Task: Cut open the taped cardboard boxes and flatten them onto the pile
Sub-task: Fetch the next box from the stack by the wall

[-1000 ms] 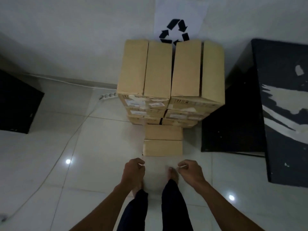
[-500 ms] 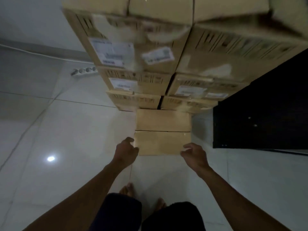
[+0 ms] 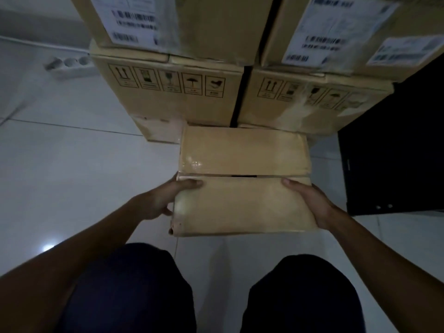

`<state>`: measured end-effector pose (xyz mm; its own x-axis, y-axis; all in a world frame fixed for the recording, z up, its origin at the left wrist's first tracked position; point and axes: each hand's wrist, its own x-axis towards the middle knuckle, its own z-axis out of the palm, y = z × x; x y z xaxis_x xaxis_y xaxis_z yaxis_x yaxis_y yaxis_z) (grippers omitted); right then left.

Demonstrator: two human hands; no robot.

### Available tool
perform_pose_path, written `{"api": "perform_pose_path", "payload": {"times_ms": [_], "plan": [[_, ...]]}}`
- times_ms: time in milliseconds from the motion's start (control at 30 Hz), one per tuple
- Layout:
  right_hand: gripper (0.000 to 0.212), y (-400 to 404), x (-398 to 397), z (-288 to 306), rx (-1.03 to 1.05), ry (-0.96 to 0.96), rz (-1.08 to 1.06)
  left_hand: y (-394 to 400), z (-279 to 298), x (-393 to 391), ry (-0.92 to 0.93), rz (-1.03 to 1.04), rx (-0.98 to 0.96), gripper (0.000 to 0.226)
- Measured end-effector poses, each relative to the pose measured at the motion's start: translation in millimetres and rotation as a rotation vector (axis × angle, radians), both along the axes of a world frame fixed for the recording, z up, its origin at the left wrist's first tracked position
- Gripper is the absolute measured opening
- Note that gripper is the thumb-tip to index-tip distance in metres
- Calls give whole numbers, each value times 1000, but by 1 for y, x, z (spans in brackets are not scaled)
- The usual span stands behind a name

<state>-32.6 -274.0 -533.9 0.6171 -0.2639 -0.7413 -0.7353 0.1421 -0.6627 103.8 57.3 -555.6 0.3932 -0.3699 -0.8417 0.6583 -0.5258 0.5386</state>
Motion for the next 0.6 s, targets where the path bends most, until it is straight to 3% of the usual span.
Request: {"api": "perform_pose_path", "payload": {"times_ms": [233,333,433,600], "plan": [[50,10,-7,33,81,24,0,0,35,-6,64,103,-98,74],[55,18,-20,75,104,68,-7,11,80,-19,63,117,-59,76],[48,32,-33,132,114,89,-48,23,135,-33,70,176,-51,89],[49,52,-56,246,141,96,-99,31,260,-59,18,233,-150,67]]}}
